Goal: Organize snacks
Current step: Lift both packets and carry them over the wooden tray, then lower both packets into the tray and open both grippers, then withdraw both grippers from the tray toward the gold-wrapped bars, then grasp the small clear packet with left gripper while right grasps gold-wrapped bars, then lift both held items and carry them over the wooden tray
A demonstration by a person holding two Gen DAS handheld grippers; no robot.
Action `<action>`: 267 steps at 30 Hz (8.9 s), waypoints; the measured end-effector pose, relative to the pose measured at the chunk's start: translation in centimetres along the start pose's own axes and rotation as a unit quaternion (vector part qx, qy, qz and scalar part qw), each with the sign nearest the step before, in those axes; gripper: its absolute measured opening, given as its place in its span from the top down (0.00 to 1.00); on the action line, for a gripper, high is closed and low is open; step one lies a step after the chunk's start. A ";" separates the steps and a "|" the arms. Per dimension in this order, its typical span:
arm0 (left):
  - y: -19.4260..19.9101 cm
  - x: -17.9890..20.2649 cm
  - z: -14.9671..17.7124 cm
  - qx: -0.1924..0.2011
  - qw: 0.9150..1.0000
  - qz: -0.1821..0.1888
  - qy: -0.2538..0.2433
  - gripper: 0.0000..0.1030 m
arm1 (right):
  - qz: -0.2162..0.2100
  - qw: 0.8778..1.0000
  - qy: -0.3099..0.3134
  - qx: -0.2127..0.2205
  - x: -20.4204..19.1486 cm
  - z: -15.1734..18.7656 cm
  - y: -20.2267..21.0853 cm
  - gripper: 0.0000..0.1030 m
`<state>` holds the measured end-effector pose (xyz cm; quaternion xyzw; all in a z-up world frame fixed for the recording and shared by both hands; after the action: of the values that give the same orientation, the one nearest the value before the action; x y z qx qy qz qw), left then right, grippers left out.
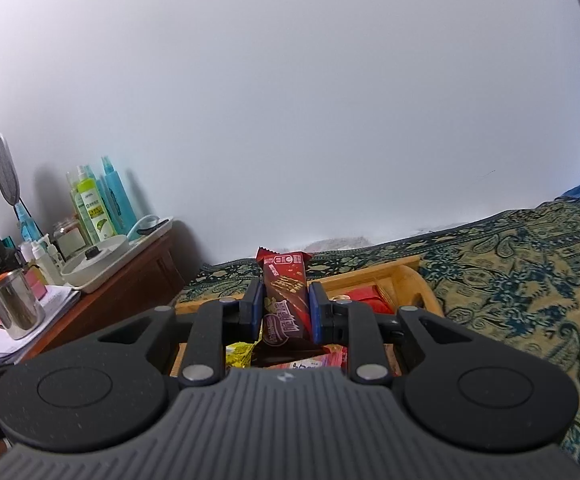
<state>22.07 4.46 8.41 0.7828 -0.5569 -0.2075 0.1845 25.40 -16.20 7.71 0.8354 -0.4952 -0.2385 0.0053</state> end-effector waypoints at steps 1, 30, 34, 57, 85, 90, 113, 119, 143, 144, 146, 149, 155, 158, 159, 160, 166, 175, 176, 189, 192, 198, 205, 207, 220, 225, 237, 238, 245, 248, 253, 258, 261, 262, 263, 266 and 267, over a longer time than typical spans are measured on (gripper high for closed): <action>-0.7 0.1 -0.2 -0.003 1.000 0.000 0.000 0.68 | 0.000 1.000 0.001 -0.003 0.2 0.1 -0.5 0.73; -15.1 2.2 -2.5 -0.064 0.998 0.013 0.017 0.68 | 0.003 0.992 0.012 -0.125 2.6 1.3 -12.8 0.73; -16.4 2.1 -2.0 -0.070 0.997 0.006 0.010 0.68 | 0.005 0.990 0.013 -0.140 2.6 2.3 -13.9 0.73; -18.8 3.2 0.7 -0.086 0.996 0.007 -0.009 0.68 | 0.026 0.983 0.024 -0.180 3.7 5.2 -15.7 0.73; -18.4 3.2 0.8 -0.083 0.996 0.003 -0.011 0.67 | 0.029 0.984 0.021 -0.173 3.7 5.2 -15.6 0.60; -16.9 2.9 0.3 -0.077 0.997 0.005 -0.006 0.63 | 0.026 0.986 0.027 -0.165 3.1 4.7 -14.5 0.51; -3.6 2.2 0.2 -0.031 0.998 0.044 -0.022 0.32 | 0.019 0.990 0.093 -0.108 -1.2 1.7 -2.8 0.27; -1.0 2.3 1.7 -0.023 0.997 0.064 -0.032 0.17 | 0.009 0.990 0.104 -0.099 -1.9 2.6 0.4 0.22; 1.9 4.9 8.1 -0.051 0.992 0.090 -0.072 0.12 | 0.011 0.989 0.124 -0.083 -0.3 9.1 6.6 0.10; 1.9 4.9 8.3 -0.052 0.992 0.090 -0.072 0.12 | 0.010 0.988 0.130 -0.085 -0.3 9.4 6.6 0.10; 1.7 5.1 8.4 -0.056 0.992 0.090 -0.074 0.12 | 0.010 0.986 0.140 -0.091 -0.5 10.0 6.8 0.10; 1.4 5.4 8.6 -0.066 0.990 0.097 -0.075 0.12 | 0.010 0.985 0.139 -0.101 -0.6 10.9 7.0 0.10; 0.8 6.4 9.3 -0.077 0.988 0.100 -0.084 0.12 | 0.007 0.979 0.166 -0.119 -1.3 12.1 6.2 0.10; 0.5 6.8 9.7 -0.081 0.988 0.100 -0.088 0.12 | 0.003 0.979 0.154 -0.133 -1.3 12.7 5.5 0.11; 0.5 6.9 9.9 -0.080 0.988 0.102 -0.088 0.12 | 0.004 0.979 0.151 -0.137 -1.3 12.9 5.3 0.11; 0.5 7.0 10.0 -0.079 0.987 0.104 -0.090 0.12 | 0.005 0.979 0.149 -0.140 -1.3 13.1 5.2 0.11; -0.1 7.3 10.4 -0.068 0.989 0.093 -0.094 0.15 | 0.007 0.978 0.142 -0.151 -1.3 14.0 4.6 0.17; -1.0 7.5 11.0 -0.074 0.988 0.074 -0.111 0.41 | 0.004 0.979 0.130 -0.159 -1.4 14.4 3.3 0.31; -0.8 7.5 10.9 -0.070 0.988 0.076 -0.113 0.49 | 0.003 0.979 0.129 -0.160 -1.4 14.4 3.2 0.34; 0.8 7.4 10.5 -0.060 0.988 0.081 -0.113 0.73 | 0.011 0.981 0.117 -0.157 -1.0 14.4 3.2 0.57; 1.3 7.1 10.2 -0.060 0.988 0.084 -0.113 0.77 | 0.011 0.982 0.113 -0.154 -1.0 14.2 3.5 0.57; 1.9 6.6 10.1 -0.060 0.989 0.080 -0.110 0.81 | 0.018 0.983 0.105 -0.146 -1.0 13.9 4.2 0.59; 2.5 6.3 10.1 -0.057 0.990 0.075 -0.105 0.84 | 0.022 0.986 0.096 -0.135 -0.6 13.6 4.9 0.59; 2.8 6.1 10.1 -0.055 0.991 0.075 -0.101 0.85 | 0.023 0.987 0.093 -0.133 -0.6 13.4 5.1 0.59; 4.7 5.5 10.0 -0.016 0.993 0.066 -0.098 0.90 | 0.025 0.992 0.070 -0.106 0.1 12.1 6.3 0.59; 4.8 5.2 9.4 -0.007 0.994 0.065 -0.093 0.90 | 0.015 0.993 0.060 -0.099 0.2 11.4 6.5 0.59; 5.6 3.8 7.0 0.008 0.995 0.071 -0.066 0.91 | 0.016 0.995 0.043 -0.092 1.0 10.2 6.4 0.60; 5.6 3.7 6.6 0.007 0.995 0.074 -0.061 0.91 | 0.015 0.995 0.042 -0.091 1.0 9.9 6.4 0.60; 4.7 3.5 2.8 0.003 0.996 0.083 -0.036 0.91 | 0.003 0.996 0.039 -0.081 1.0 7.0 5.5 0.60; 3.8 3.7 1.0 -0.001 0.996 0.087 -0.030 0.91 | -0.012 0.996 0.035 -0.082 0.7 5.1 4.4 0.60; 1.2 3.9 -2.0 -0.013 0.995 0.097 0.002 0.91 | -0.038 0.993 0.053 -0.100 0.1 2.4 1.2 0.60; -2.4 4.4 -4.1 -0.029 0.994 0.106 0.018 0.91 | -0.054 0.989 0.054 -0.123 -0.1 0.8 -2.7 0.60; -4.5 4.8 -5.1 -0.030 0.994 0.104 0.019 0.91 | -0.053 0.987 0.060 -0.137 0.1 0.4 -5.1 0.60; -5.2 4.9 -5.4 -0.030 0.994 0.104 0.020 0.91 | -0.054 0.986 0.059 -0.143 0.3 0.3 -6.0 0.60; -6.0 5.1 -5.6 -0.030 0.994 0.102 0.019 0.91 | -0.055 0.986 0.058 -0.149 0.4 0.4 -7.0 0.60; -8.7 5.4 -5.9 -0.033 0.995 0.092 0.015 0.91 | -0.061 0.982 0.056 -0.168 0.9 0.8 -9.7 0.60; -9.6 5.4 -5.9 -0.037 0.995 0.089 0.015 0.91 | -0.063 0.981 0.058 -0.175 1.0 1.0 -10.5 0.60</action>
<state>34.44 2.64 7.73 0.7256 -0.6136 -0.1993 0.2393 34.05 -11.48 3.83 0.8637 -0.3910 -0.2722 0.1646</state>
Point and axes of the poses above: each gripper's, at about its wrist camera, not at the fingertips, and y roughly against the way its jaws point, x to its right, z to its underside, the point moved 7 cm from there along -y, roughly the way its jaws point, and after that the axes turned 14 degrees about -z, right-handed, at the moved point
